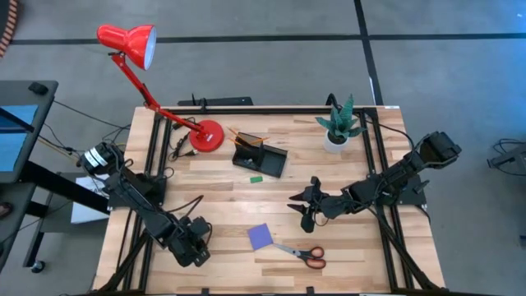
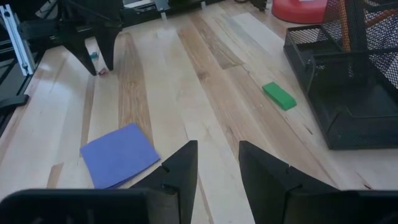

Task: Pick and place office supplies into organizer
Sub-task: Put the pink binder clip into the black desk organizer

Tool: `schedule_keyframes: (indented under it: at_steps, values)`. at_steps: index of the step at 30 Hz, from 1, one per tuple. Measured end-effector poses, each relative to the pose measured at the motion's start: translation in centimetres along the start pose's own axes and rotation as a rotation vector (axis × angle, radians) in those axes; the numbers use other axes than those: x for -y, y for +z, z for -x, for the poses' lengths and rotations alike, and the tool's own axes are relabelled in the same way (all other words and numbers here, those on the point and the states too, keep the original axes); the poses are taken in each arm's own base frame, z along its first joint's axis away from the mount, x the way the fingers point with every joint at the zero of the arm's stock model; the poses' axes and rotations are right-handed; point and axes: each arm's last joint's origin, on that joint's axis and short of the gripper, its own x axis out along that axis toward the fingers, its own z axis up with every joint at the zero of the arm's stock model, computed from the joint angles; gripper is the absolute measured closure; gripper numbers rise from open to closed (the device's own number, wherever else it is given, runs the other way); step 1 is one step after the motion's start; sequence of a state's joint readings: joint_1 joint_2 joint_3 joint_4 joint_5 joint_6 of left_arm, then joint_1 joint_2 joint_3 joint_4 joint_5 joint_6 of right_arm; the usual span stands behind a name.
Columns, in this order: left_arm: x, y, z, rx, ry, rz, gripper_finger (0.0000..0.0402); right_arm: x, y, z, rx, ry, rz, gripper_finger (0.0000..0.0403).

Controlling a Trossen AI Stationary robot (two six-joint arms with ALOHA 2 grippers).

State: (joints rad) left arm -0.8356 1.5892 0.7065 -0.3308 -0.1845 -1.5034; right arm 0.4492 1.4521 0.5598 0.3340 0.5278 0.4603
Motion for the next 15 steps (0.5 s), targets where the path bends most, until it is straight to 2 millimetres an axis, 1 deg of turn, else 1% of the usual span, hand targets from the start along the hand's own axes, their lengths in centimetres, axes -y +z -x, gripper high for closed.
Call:
schedule_keyframes:
  at_steps: [4, 7, 10, 15]
  values:
    - [-0.06, -0.13, -0.5, -0.029, 0.031, 0.001, 0.0272, 0.0, 0.0, 0.0, 0.0, 0.0, 0.0, 0.0291]
    - [0.16, -0.1, -0.45, -0.002, 0.044, -0.029, 0.0287, 0.02, 0.0, -0.01, 0.0, -0.001, 0.0, 0.0291]
    - [0.27, -0.1, -0.34, -0.025, 0.068, -0.06, 0.0305, 0.01, 0.0, 0.0, 0.0, -0.001, 0.0, 0.0291]
    - [0.1, -0.16, -0.3, -0.023, 0.085, -0.067, 0.0349, 0.01, 0.0, 0.0, 0.0, -0.001, 0.0, 0.0291]
